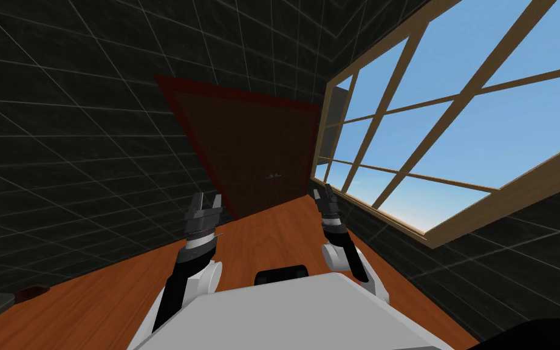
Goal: Pull the door open
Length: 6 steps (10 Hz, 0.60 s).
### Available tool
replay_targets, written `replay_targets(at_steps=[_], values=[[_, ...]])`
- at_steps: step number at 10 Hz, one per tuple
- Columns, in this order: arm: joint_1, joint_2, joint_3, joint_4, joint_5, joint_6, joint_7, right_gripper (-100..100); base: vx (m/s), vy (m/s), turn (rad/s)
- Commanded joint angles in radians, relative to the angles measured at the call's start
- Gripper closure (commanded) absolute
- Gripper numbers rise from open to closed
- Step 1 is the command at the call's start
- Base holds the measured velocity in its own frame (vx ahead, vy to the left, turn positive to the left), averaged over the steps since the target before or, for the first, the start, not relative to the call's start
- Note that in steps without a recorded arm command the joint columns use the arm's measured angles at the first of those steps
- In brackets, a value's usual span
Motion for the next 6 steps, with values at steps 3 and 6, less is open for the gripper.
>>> replay_targets(at_steps=[3, 6], values=[[-0.024, -0.020, 0.003, 0.077, -0.018, -0.020, -0.003, -100, 0.104, 0.013, 0.051], [-0.046, -0.036, 0.011, 0.149, -0.033, -0.037, -0.003, -100, 0.096, -0.001, 0.049]])
